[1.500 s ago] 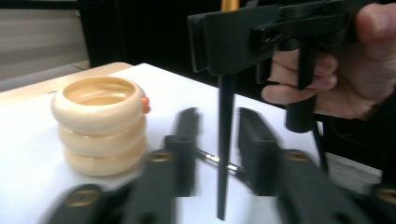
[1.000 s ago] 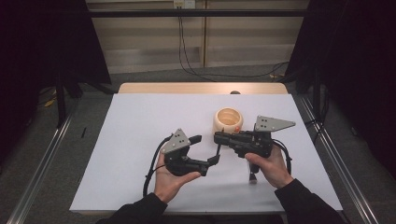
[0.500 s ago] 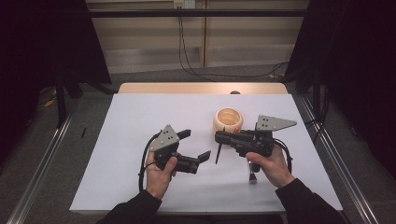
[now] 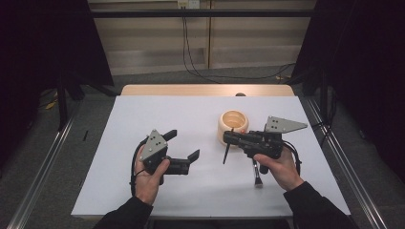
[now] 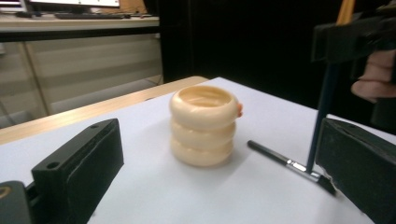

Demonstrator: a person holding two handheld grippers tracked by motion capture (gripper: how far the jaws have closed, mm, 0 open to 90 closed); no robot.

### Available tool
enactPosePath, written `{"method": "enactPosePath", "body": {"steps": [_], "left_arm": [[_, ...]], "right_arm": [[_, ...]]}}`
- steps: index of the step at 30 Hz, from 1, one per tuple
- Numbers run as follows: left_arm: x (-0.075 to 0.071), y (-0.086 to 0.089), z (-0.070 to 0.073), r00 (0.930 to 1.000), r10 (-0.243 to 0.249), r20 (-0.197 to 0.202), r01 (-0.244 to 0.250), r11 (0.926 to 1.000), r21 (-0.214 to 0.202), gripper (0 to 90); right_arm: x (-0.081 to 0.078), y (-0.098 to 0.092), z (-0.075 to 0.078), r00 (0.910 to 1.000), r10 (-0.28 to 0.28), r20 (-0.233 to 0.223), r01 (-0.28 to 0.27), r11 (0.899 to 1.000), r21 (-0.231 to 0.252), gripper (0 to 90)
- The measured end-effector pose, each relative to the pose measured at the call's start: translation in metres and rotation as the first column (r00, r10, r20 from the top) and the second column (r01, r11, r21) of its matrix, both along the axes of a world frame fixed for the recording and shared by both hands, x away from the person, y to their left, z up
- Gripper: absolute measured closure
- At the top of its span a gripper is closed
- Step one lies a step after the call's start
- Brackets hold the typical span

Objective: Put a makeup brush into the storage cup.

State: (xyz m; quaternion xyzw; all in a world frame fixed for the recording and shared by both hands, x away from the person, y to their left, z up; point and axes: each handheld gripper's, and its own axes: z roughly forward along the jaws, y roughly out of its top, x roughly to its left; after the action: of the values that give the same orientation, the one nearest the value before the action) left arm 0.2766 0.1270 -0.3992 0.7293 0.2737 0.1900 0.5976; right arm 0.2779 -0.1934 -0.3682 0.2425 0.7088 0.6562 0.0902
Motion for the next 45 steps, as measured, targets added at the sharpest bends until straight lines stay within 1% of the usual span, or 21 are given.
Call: {"method": "enactPosePath", "body": {"steps": [1, 2, 4, 6, 7, 10, 14, 16, 17, 19, 23, 27, 28, 29, 31, 35, 39, 40, 41, 44, 45], "left_arm": [[-0.001, 0.002, -0.002, 1.0000, 0.001, 0.002, -0.001, 1.0000, -0.003, 0.9], [-0.002, 0.005, -0.003, 1.0000, 0.002, 0.005, -0.002, 0.9999, 0.011, 0.9], [-0.004, 0.008, -0.005, 0.9999, 0.011, 0.009, -0.011, 0.9998, 0.015, 1.0], [-0.007, 0.010, -0.005, 0.9997, 0.022, 0.008, -0.022, 0.9997, 0.004, 1.4], [-0.009, 0.011, -0.005, 0.9997, 0.016, 0.019, -0.017, 0.9997, 0.016, 1.4], [-0.014, 0.014, -0.007, 0.9990, 0.034, 0.028, -0.034, 0.9994, -0.001, 1.2], [-0.017, 0.022, -0.012, 0.9991, 0.043, 0.005, -0.043, 0.9991, -0.008, 0.9], [-0.018, 0.026, -0.014, 0.9982, 0.060, 0.007, -0.060, 0.9982, 0.004, 0.7], [-0.019, 0.028, -0.015, 0.9980, 0.064, -0.001, -0.064, 0.9980, 0.000, 1.0], [-0.019, 0.033, -0.016, 0.9983, 0.058, -0.006, -0.058, 0.9983, -0.002, 0.8], [-0.023, 0.043, -0.020, 0.9953, 0.095, -0.018, -0.095, 0.9954, 0.006, 0.9], [-0.027, 0.053, -0.023, 0.9922, 0.119, -0.039, -0.119, 0.9929, -0.005, 0.6], [-0.028, 0.054, -0.024, 0.9925, 0.115, -0.041, -0.115, 0.9933, -0.001, 0.4], [-0.029, 0.056, -0.024, 0.9931, 0.111, -0.039, -0.111, 0.9938, 0.006, 0.5], [-0.031, 0.060, -0.026, 0.9934, 0.113, -0.021, -0.113, 0.9935, 0.013, 0.6], [-0.033, 0.066, -0.031, 0.9888, 0.146, -0.032, -0.146, 0.9893, 0.003, 0.6], [-0.033, 0.069, -0.036, 0.9880, 0.153, -0.023, -0.153, 0.9883, 0.004, 0.9], [-0.034, 0.069, -0.037, 0.9866, 0.162, -0.019, -0.162, 0.9867, 0.014, 0.9], [-0.034, 0.069, -0.037, 0.9873, 0.158, -0.017, -0.157, 0.9875, 0.011, 0.8], [-0.035, 0.071, -0.037, 0.9852, 0.170, -0.021, -0.170, 0.9854, -0.006, 0.4], [-0.035, 0.071, -0.038, 0.9866, 0.161, -0.027, -0.161, 0.9869, -0.003, 0.5]], "right_arm": [[0.000, 0.000, 0.000, 1.0000, -0.002, 0.001, 0.002, 1.000, -0.002, 84.1], [0.000, -0.001, 0.000, 1.0000, -0.003, 0.001, 0.003, 1.000, 0.000, 84.2], [0.000, -0.001, 0.001, 1.0000, -0.006, 0.002, 0.006, 1.000, -0.006, 84.2], [0.000, -0.002, 0.001, 1.0000, -0.009, 0.002, 0.009, 1.000, -0.005, 84.1], [0.000, -0.002, 0.001, 0.9999, -0.011, 0.006, 0.011, 1.000, -0.007, 84.2], [0.001, -0.003, 0.001, 0.9999, -0.014, 0.007, 0.014, 1.000, -0.008, 84.2], [0.001, -0.005, 0.002, 0.9997, -0.022, 0.011, 0.022, 1.000, -0.013, 84.1], [0.001, -0.005, 0.002, 0.9995, -0.027, 0.014, 0.027, 1.000, -0.013, 84.1], [0.001, -0.006, 0.002, 0.9995, -0.028, 0.013, 0.028, 1.000, -0.011, 84.1], [0.001, -0.006, 0.002, 0.9995, -0.027, 0.020, 0.027, 1.000, -0.014, 84.2], [0.001, -0.007, 0.003, 0.9992, -0.028, 0.030, 0.028, 0.999, -0.019, 84.2], [0.002, -0.008, 0.003, 0.9990, -0.032, 0.030, 0.032, 0.999, -0.024, 84.2], [0.002, -0.008, 0.003, 0.9990, -0.035, 0.029, 0.035, 0.999, -0.024, 84.2], [0.002, -0.009, 0.002, 0.9989, -0.039, 0.026, 0.040, 0.999, -0.023, 84.2], [0.003, -0.009, 0.002, 0.9989, -0.039, 0.025, 0.039, 0.999, -0.024, 84.2], [0.003, -0.010, 0.002, 0.9989, -0.040, 0.025, 0.041, 0.999, -0.022, 84.2], [0.004, -0.011, 0.003, 0.9986, -0.043, 0.029, 0.044, 0.999, -0.020, 84.2], [0.004, -0.012, 0.003, 0.9986, -0.045, 0.027, 0.046, 0.999, -0.022, 84.2], [0.004, -0.012, 0.002, 0.9985, -0.049, 0.025, 0.050, 0.999, -0.023, 84.2], [0.005, -0.010, 0.001, 0.9987, -0.046, 0.023, 0.046, 0.999, -0.025, 84.2], [0.005, -0.010, 0.002, 0.9987, -0.044, 0.024, 0.045, 0.999, -0.022, 84.2]]}}
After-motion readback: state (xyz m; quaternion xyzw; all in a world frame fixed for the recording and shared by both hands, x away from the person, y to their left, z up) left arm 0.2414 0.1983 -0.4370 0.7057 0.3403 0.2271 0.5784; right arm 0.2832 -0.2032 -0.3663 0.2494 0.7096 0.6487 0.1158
